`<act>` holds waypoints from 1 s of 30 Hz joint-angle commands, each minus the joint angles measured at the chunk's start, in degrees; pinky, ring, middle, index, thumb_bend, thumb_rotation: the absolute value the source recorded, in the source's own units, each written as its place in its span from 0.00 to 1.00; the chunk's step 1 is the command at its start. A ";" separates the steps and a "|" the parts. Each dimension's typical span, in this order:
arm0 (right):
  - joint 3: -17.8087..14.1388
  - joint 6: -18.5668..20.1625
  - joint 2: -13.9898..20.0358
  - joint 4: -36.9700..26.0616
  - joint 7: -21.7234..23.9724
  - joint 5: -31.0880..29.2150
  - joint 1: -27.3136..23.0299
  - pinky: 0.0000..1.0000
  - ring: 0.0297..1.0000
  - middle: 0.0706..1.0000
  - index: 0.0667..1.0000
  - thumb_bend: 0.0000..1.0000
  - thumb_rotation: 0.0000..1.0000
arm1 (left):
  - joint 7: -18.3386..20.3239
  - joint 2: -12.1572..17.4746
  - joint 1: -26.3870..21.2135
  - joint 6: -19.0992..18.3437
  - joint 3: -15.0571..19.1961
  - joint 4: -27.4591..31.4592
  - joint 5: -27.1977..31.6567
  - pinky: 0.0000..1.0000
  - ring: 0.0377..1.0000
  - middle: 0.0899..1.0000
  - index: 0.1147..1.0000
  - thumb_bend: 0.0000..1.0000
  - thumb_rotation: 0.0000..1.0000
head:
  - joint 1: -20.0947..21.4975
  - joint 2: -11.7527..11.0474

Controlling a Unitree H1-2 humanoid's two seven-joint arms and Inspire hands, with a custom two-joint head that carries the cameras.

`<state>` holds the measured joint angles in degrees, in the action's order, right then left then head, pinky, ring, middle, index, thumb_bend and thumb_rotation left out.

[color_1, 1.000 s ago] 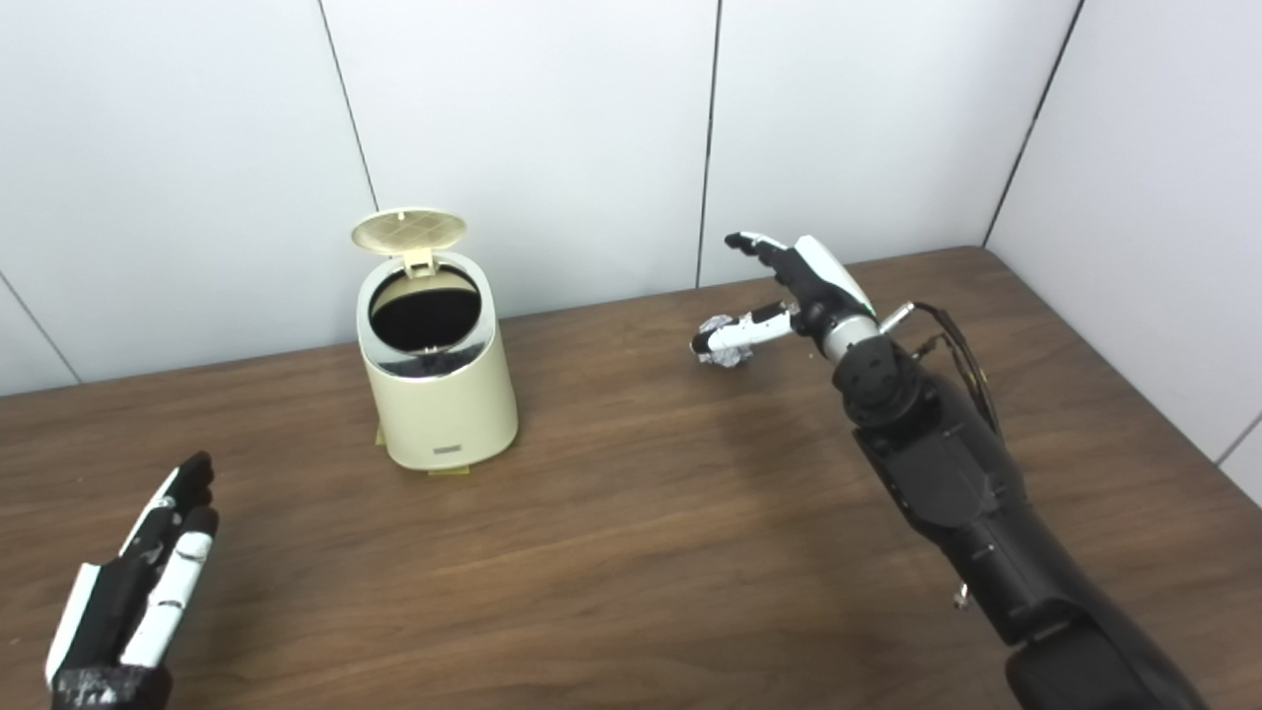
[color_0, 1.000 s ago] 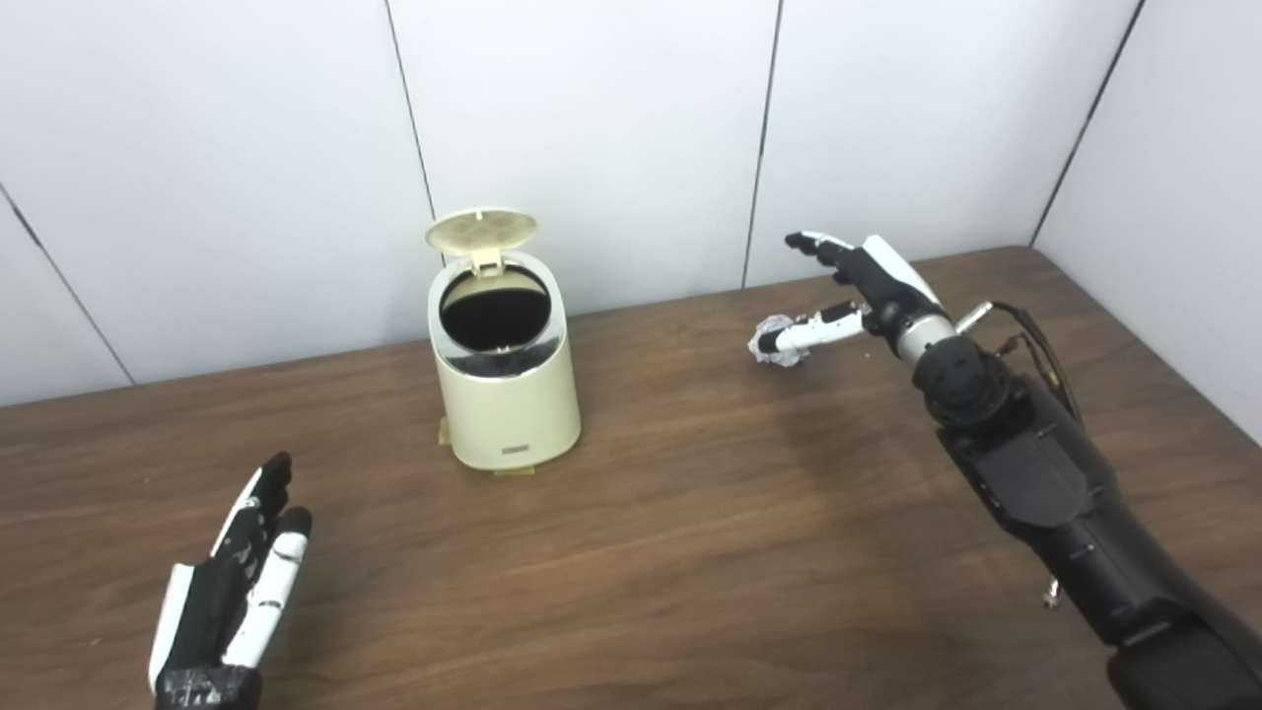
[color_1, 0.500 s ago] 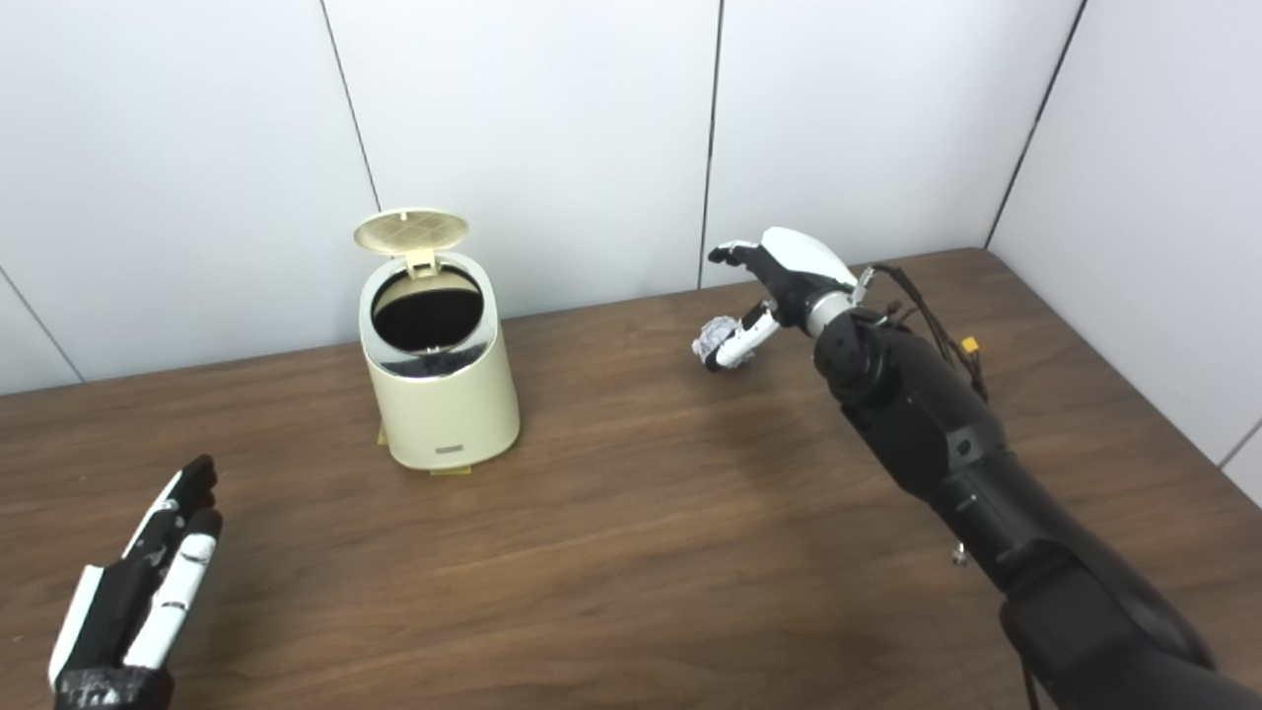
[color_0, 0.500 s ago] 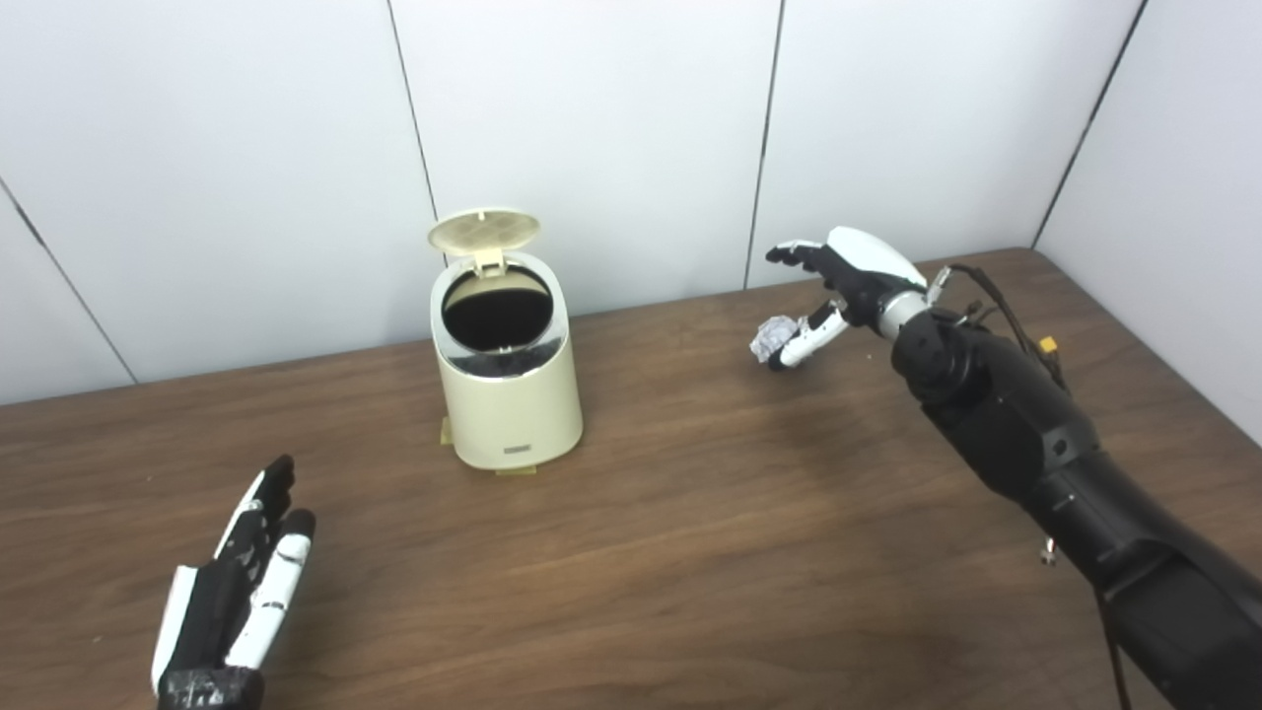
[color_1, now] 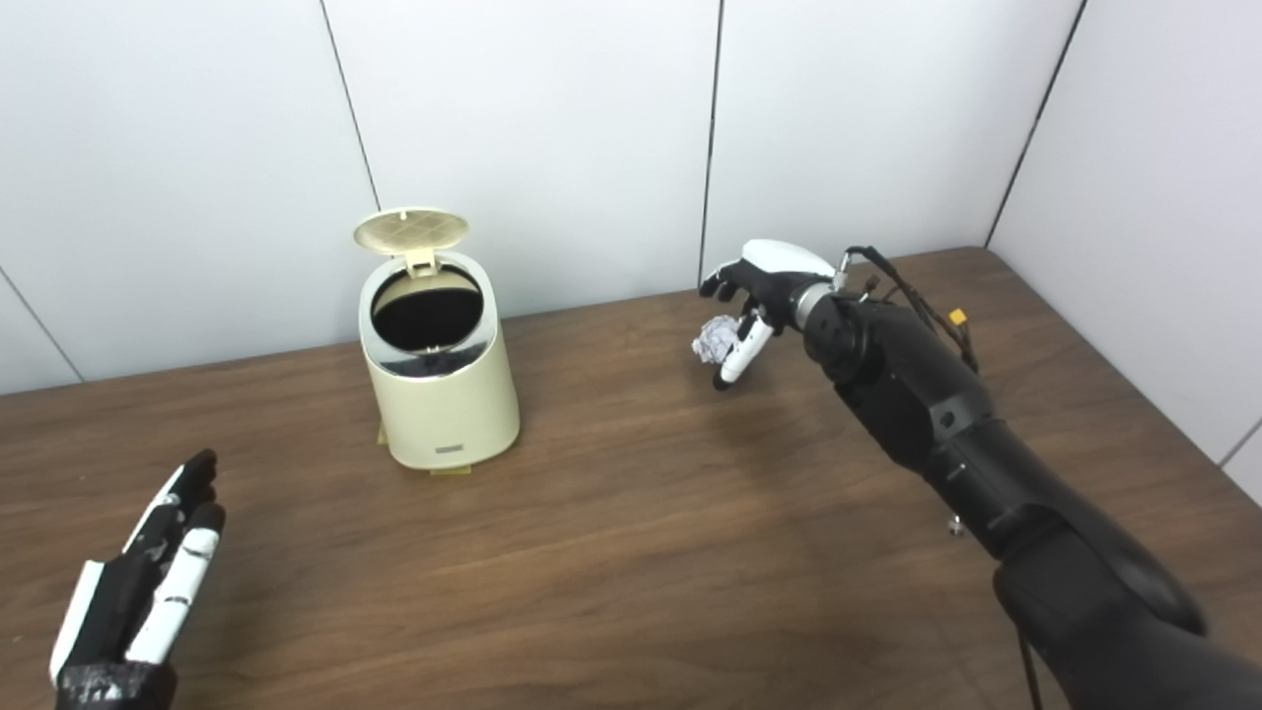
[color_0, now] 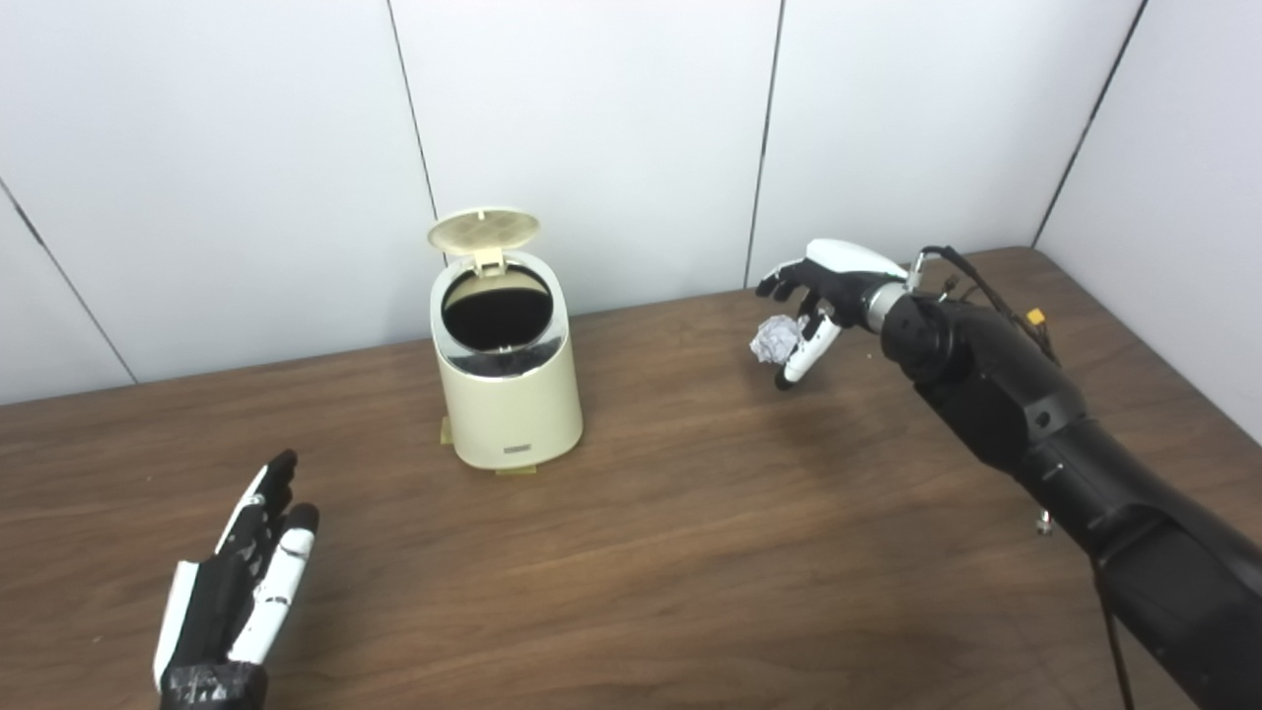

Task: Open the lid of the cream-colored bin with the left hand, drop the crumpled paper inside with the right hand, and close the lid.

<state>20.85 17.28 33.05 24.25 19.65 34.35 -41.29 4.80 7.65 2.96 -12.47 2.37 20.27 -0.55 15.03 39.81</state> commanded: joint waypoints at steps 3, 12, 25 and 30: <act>-0.39 -1.23 1.76 -0.96 1.41 0.65 -3.53 0.19 0.32 0.39 0.78 1.00 0.13 | -0.59 -0.21 -1.68 0.94 -0.01 1.72 -0.34 1.00 1.00 0.98 0.96 0.54 0.66 | -0.22 0.83; -0.70 -3.05 1.02 0.56 0.79 0.86 -3.45 0.51 0.66 0.70 0.76 1.00 0.11 | -1.16 -0.53 -1.28 1.35 -0.79 1.65 -2.32 1.00 1.00 0.97 0.95 0.58 0.69 | -0.68 1.55; -0.14 -2.69 0.37 -0.05 2.38 2.00 -3.51 0.54 0.70 0.73 0.76 1.00 0.13 | -1.01 -0.58 -1.10 2.27 -0.51 1.01 -2.00 1.00 1.00 0.97 0.96 0.58 0.70 | -0.41 0.92; -0.51 -3.82 0.78 -1.11 1.55 2.06 -2.94 0.39 0.56 0.64 0.75 1.00 0.13 | -1.30 -0.67 -0.95 2.72 -0.74 0.66 -2.82 1.00 1.00 0.96 0.96 0.57 0.70 | -1.48 -0.55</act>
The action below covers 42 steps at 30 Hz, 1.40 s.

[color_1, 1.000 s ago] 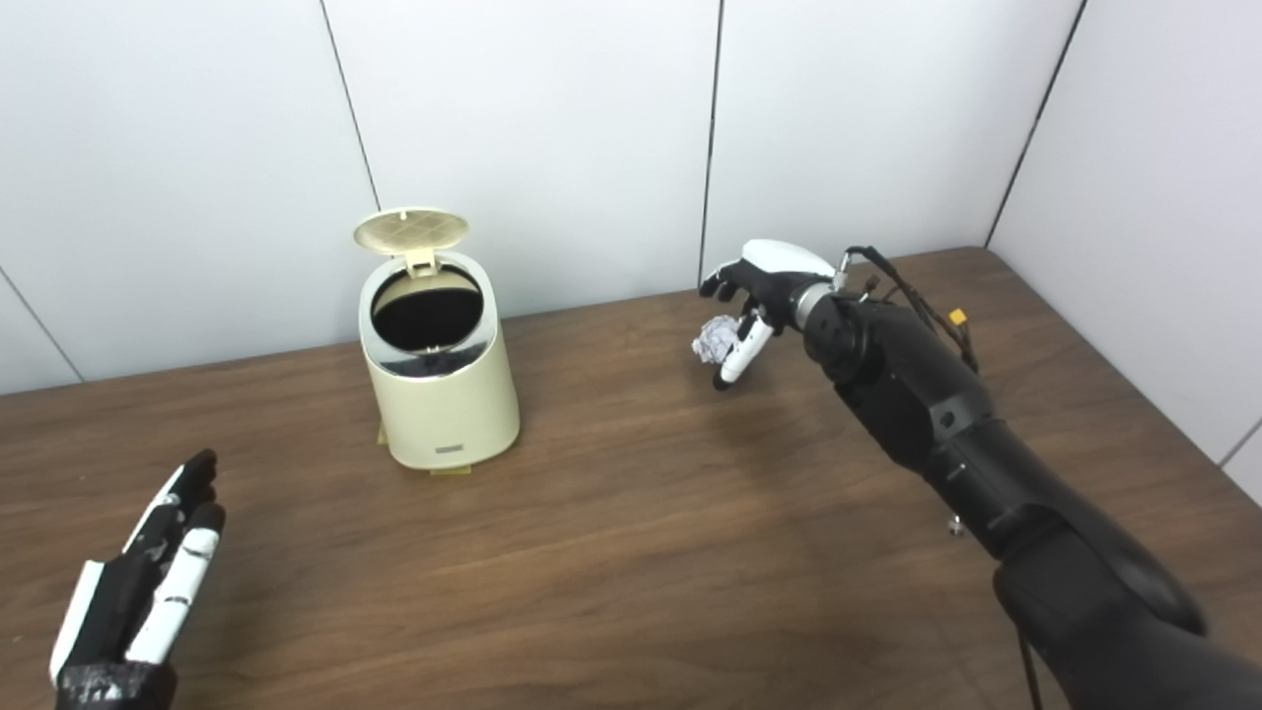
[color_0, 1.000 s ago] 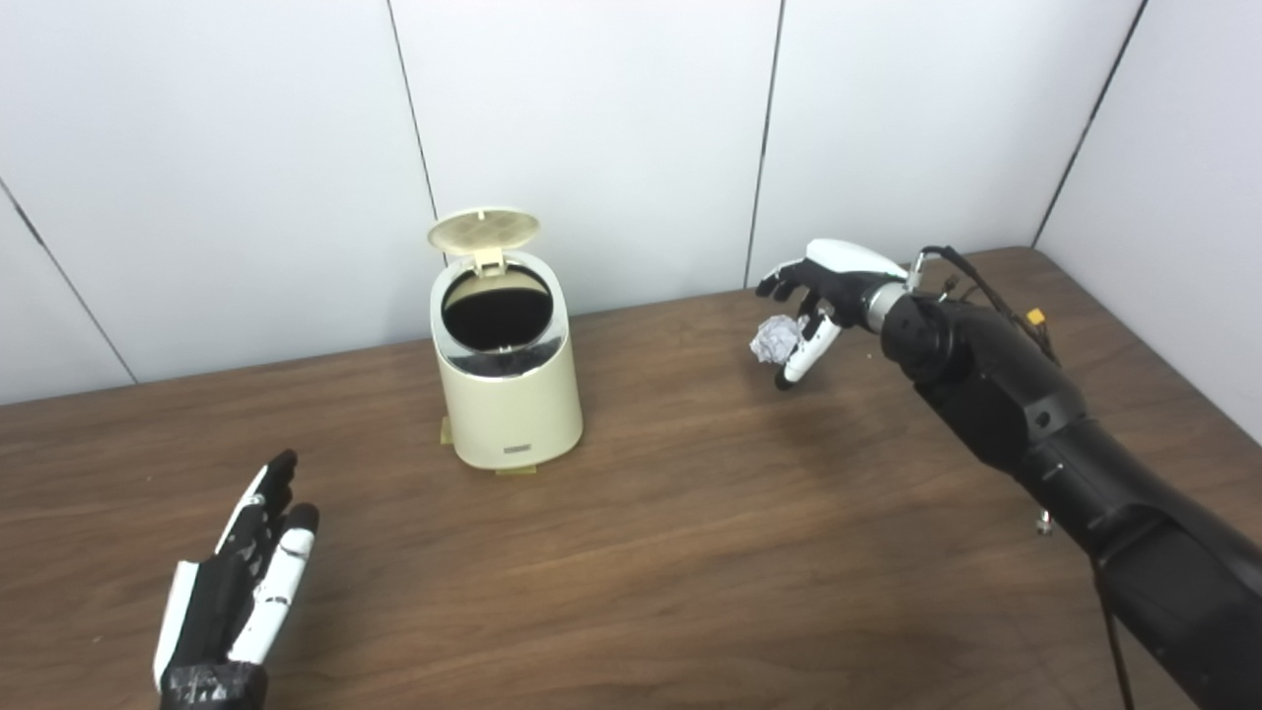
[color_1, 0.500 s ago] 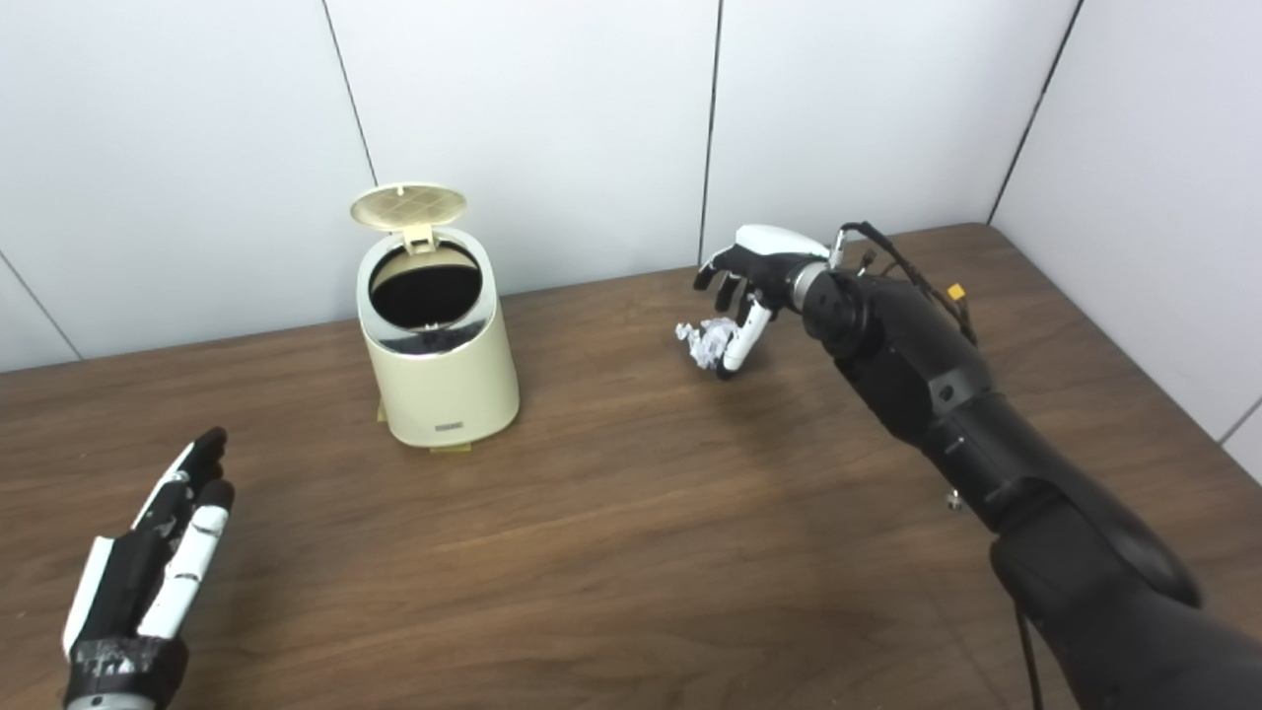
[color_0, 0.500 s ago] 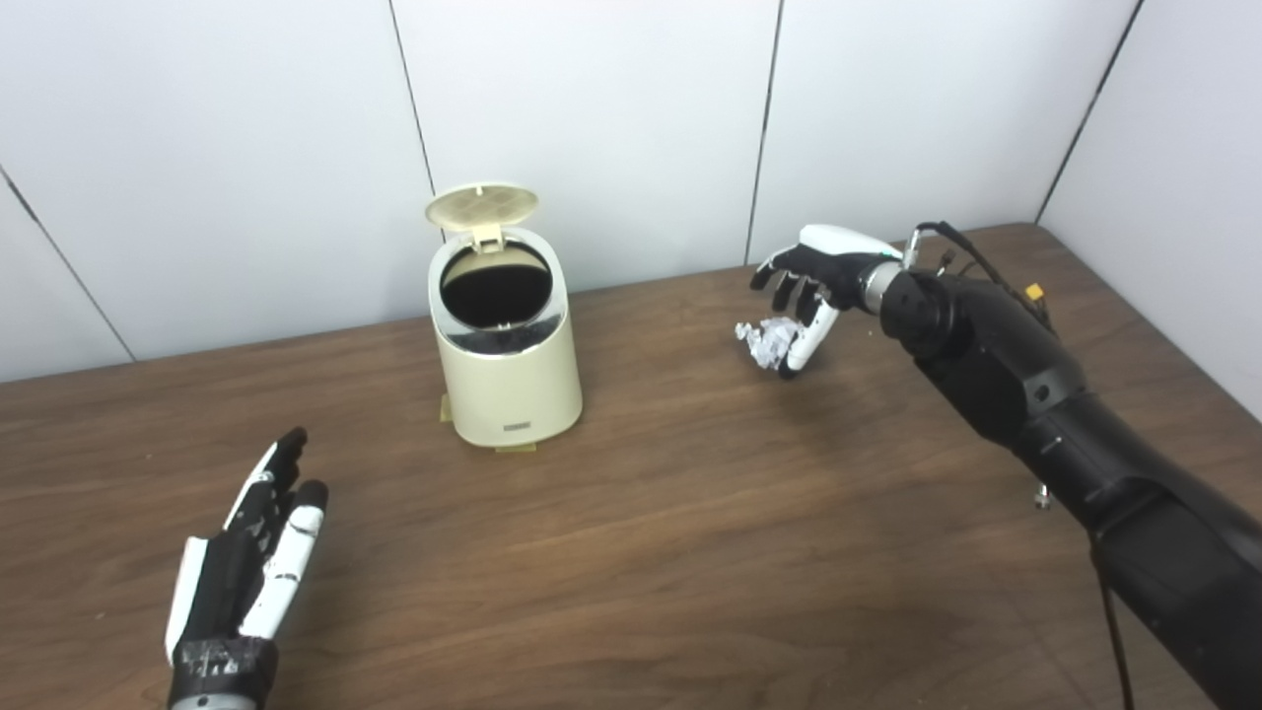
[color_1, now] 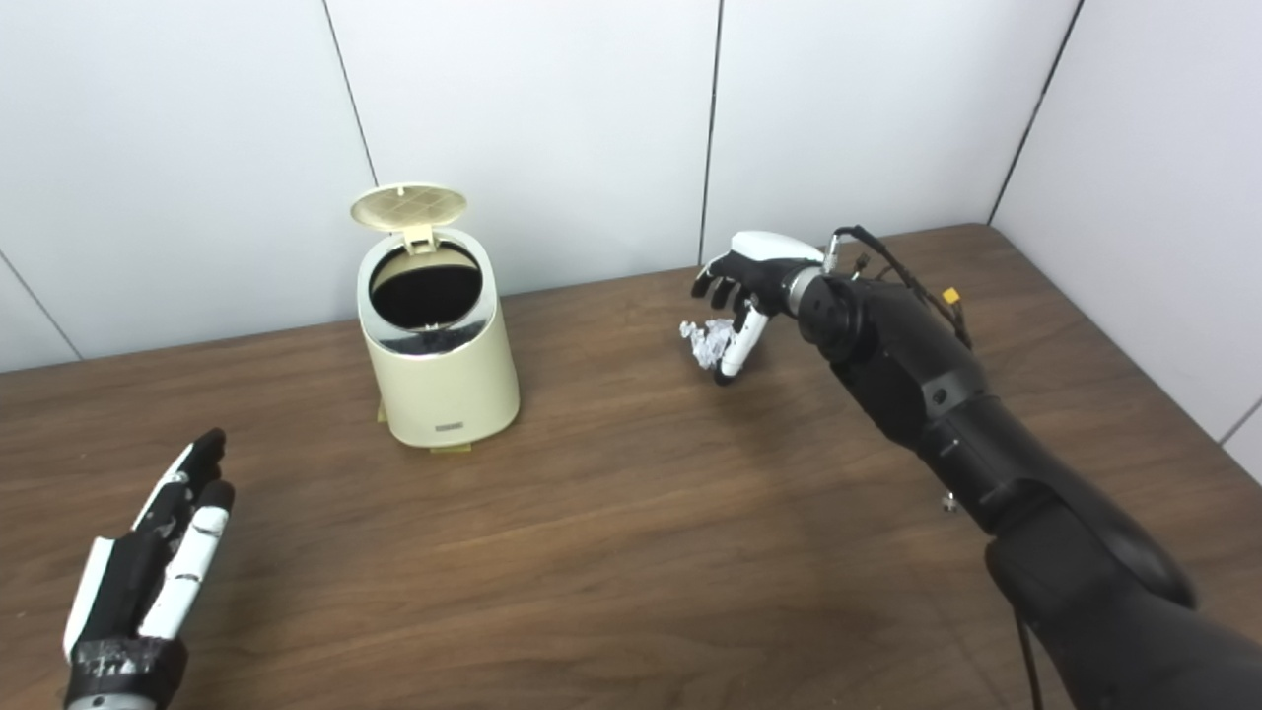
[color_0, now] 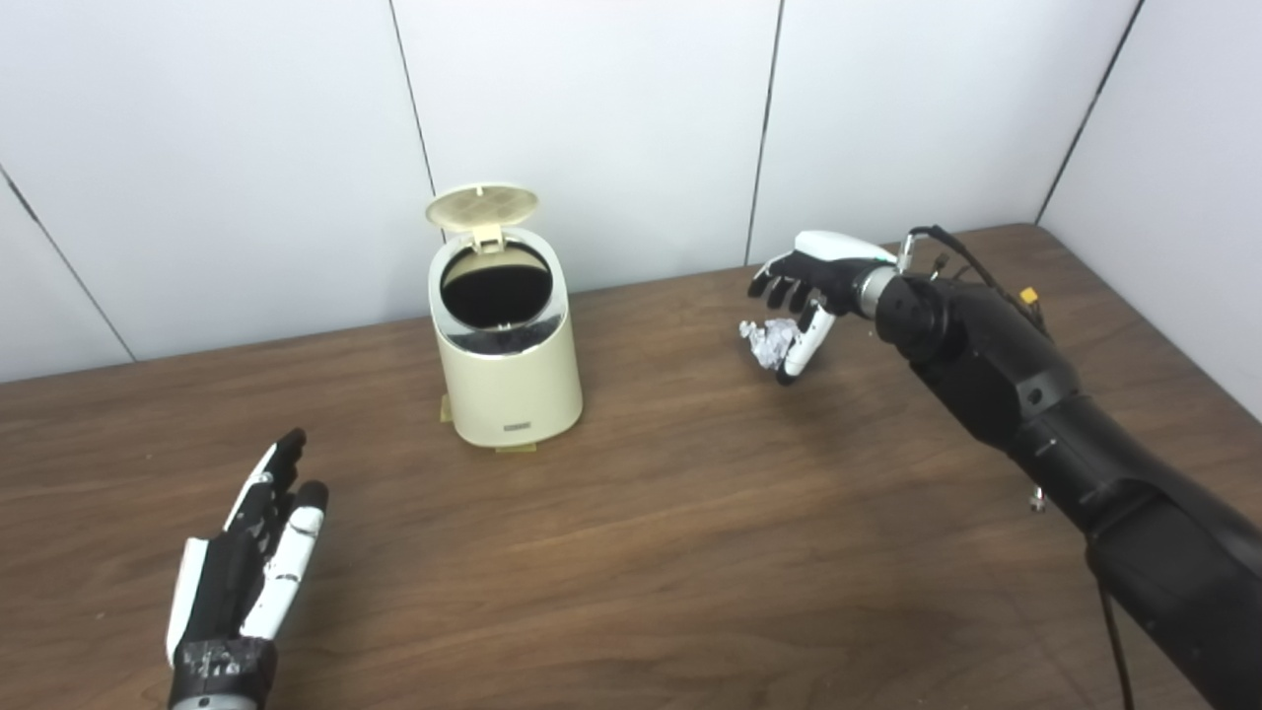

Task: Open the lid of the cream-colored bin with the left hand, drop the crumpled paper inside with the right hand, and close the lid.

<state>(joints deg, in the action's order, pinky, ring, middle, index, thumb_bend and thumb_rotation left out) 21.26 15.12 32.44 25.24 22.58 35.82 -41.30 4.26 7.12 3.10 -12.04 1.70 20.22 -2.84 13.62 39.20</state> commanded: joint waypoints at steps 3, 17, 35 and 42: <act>-1.26 -1.28 1.59 -3.26 -1.54 0.80 -2.47 0.33 0.49 0.57 0.75 1.00 0.14 | -0.65 -0.42 -0.97 2.35 0.03 0.85 0.03 1.00 1.00 0.96 0.96 0.57 0.70 | -1.34 -0.21; -1.57 -0.80 2.00 -5.49 -0.32 1.26 -2.20 0.42 0.56 0.62 0.75 1.00 0.10 | 0.16 -0.32 -1.09 2.37 0.59 1.34 1.78 1.00 1.00 0.97 0.97 0.59 0.67 | -1.76 0.01; -0.12 0.93 1.59 -5.13 3.90 2.72 -2.73 0.59 0.72 0.74 0.73 1.00 0.07 | 0.34 -0.08 -1.39 1.29 1.16 2.37 1.60 1.00 1.00 0.96 0.95 0.58 0.67 | -0.20 0.52; 0.27 4.06 1.69 -7.55 6.66 4.21 -1.57 0.64 0.73 0.74 0.71 1.00 0.08 | 0.58 0.35 -1.01 0.58 1.33 3.16 1.50 1.00 1.00 0.96 0.96 0.54 0.66 | 0.71 -0.08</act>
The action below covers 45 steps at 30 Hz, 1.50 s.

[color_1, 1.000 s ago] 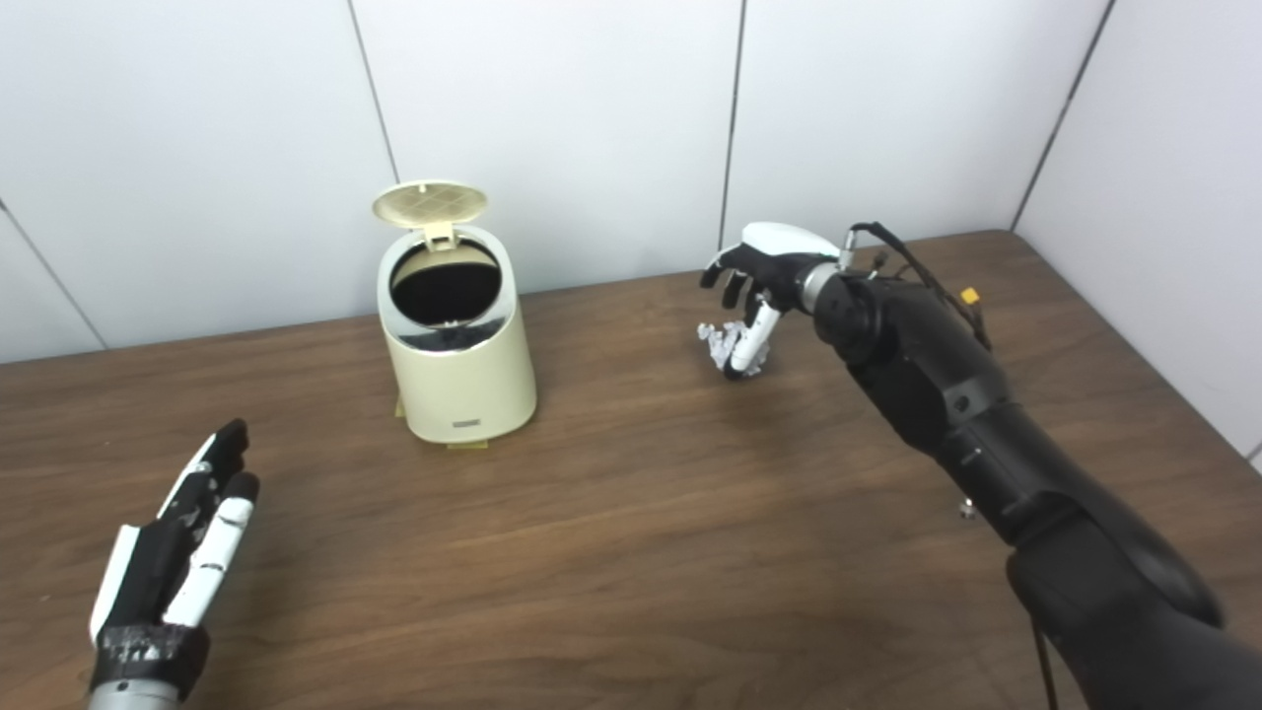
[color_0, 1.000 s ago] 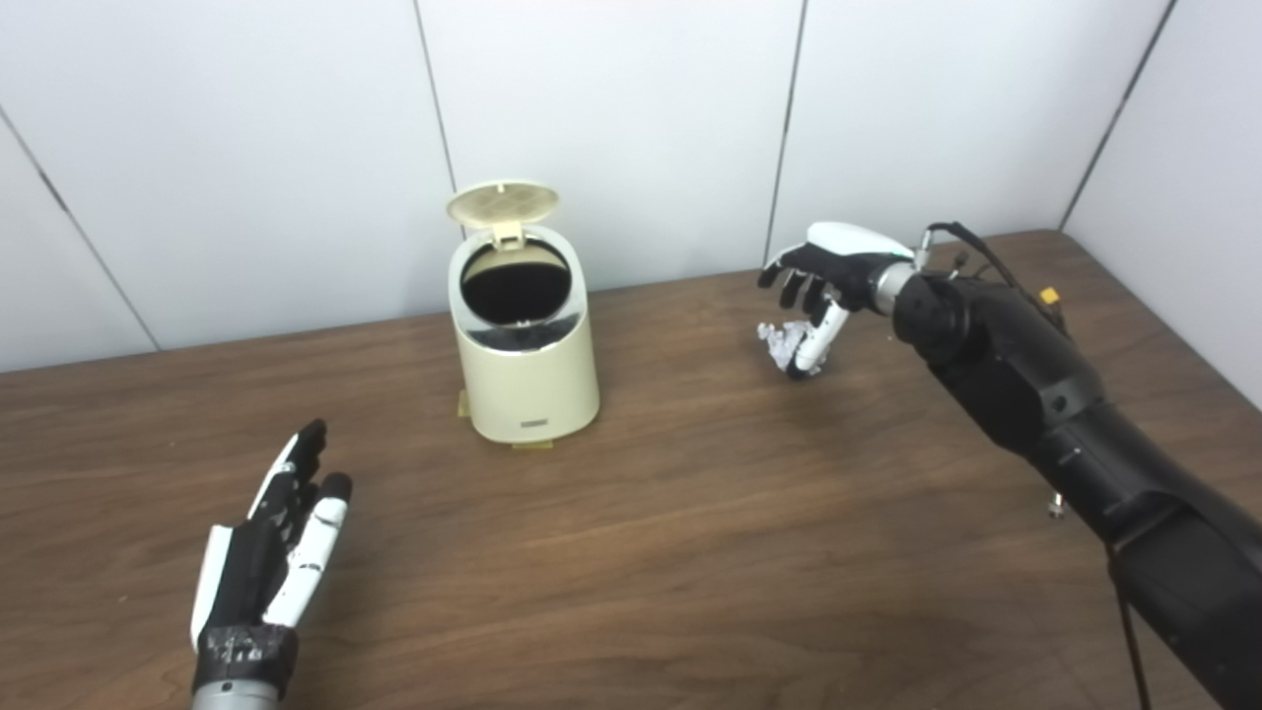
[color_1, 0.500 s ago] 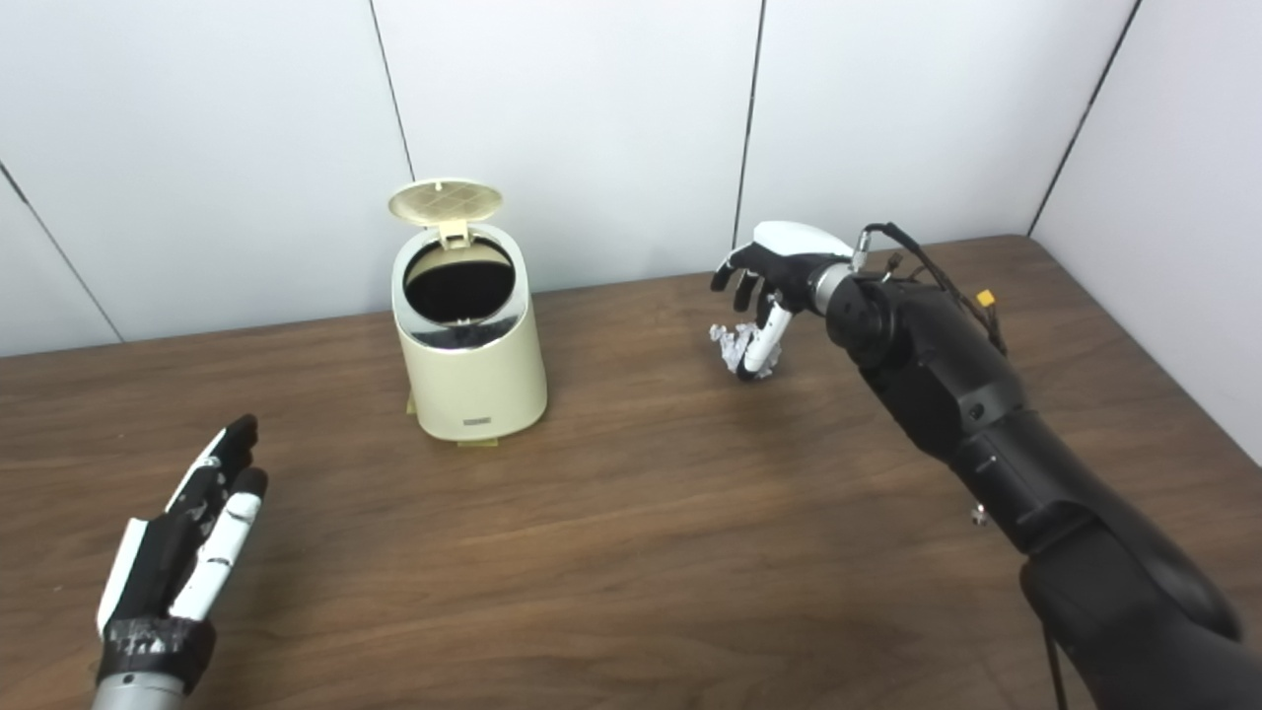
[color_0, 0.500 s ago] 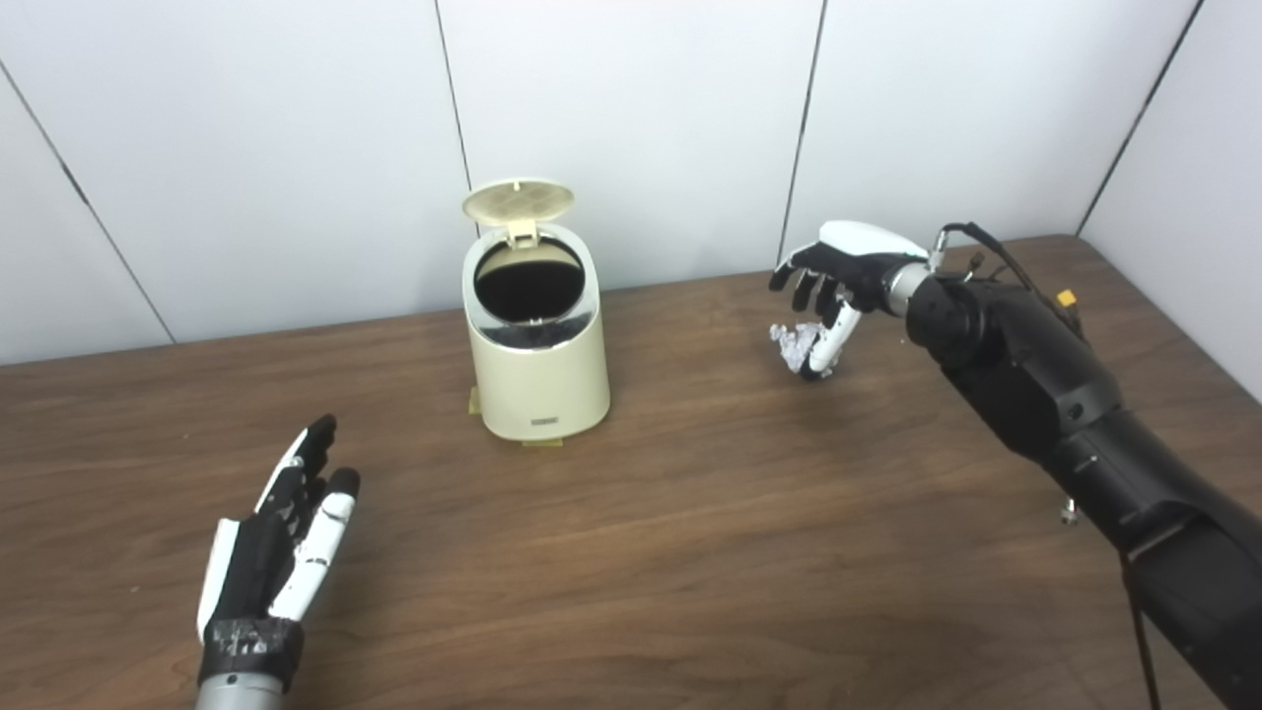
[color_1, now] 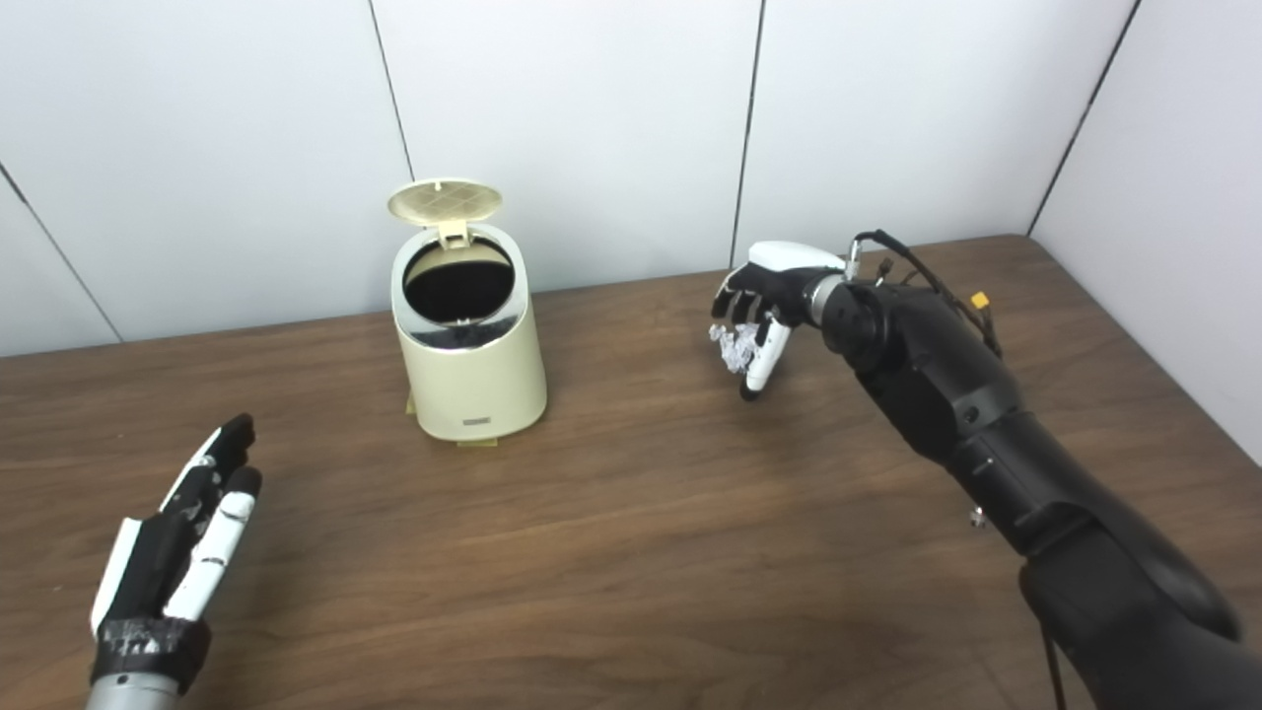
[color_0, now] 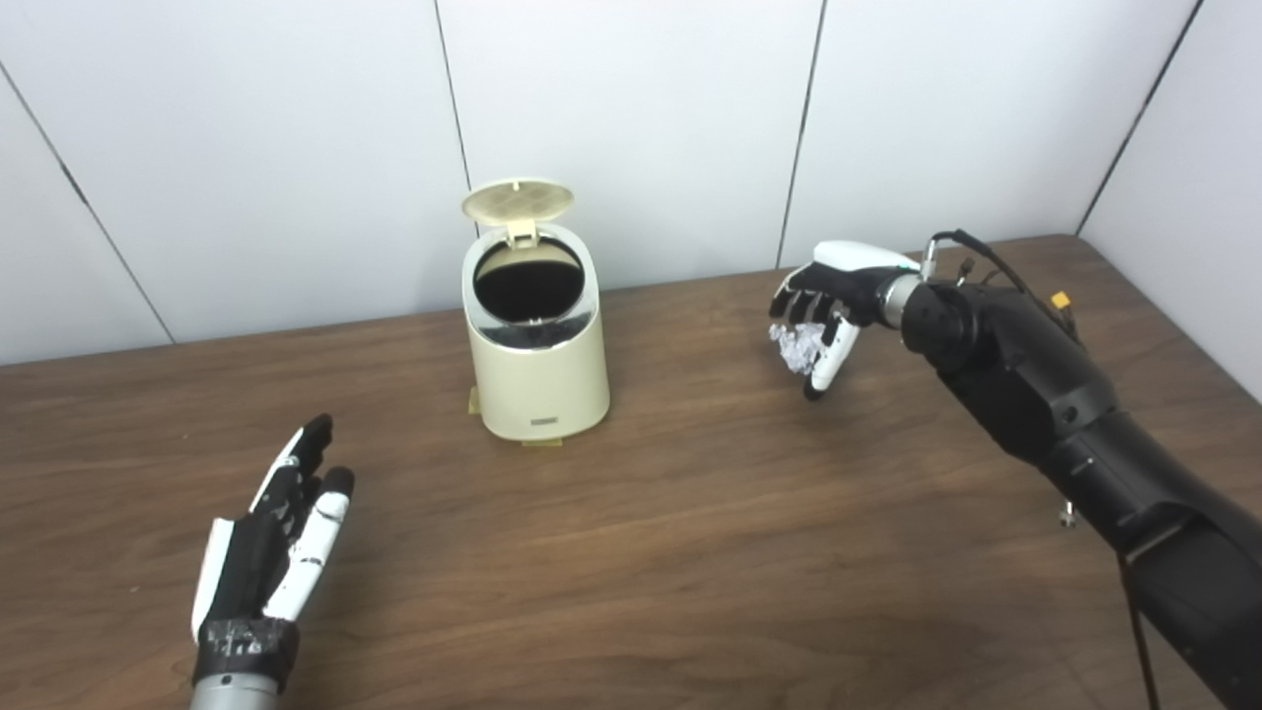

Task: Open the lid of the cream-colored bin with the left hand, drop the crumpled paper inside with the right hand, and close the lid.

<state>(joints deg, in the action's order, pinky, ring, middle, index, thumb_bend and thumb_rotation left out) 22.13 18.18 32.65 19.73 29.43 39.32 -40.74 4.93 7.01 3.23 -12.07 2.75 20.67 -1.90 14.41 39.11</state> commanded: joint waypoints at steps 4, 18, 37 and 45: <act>-0.32 2.32 1.41 -2.99 1.05 1.48 -2.16 0.54 0.68 0.71 0.71 0.99 0.09 | -0.06 0.71 -1.22 0.69 0.58 2.91 0.82 1.00 1.00 0.97 0.96 0.56 0.67 | 0.48 0.12; 1.55 0.52 2.35 -1.68 1.97 3.71 -2.21 0.69 0.67 0.69 0.67 0.89 0.01 | -0.10 1.19 -1.53 0.59 0.61 2.90 0.14 1.00 1.00 0.97 0.96 0.56 0.71 | 1.39 -0.29; 0.08 -5.88 0.86 0.57 -15.92 7.57 1.30 0.33 0.39 0.49 0.44 0.50 0.00 | 0.01 1.27 -2.16 0.45 0.26 2.83 -0.06 1.00 1.00 0.97 0.97 0.53 0.70 | 1.86 -0.26; -0.48 -7.19 1.31 -4.18 -19.78 9.65 2.52 0.40 0.39 0.49 0.45 0.50 0.00 | 0.02 1.09 -1.95 0.88 0.14 2.44 0.03 1.00 1.00 0.97 0.97 0.52 0.71 | -0.26 -0.40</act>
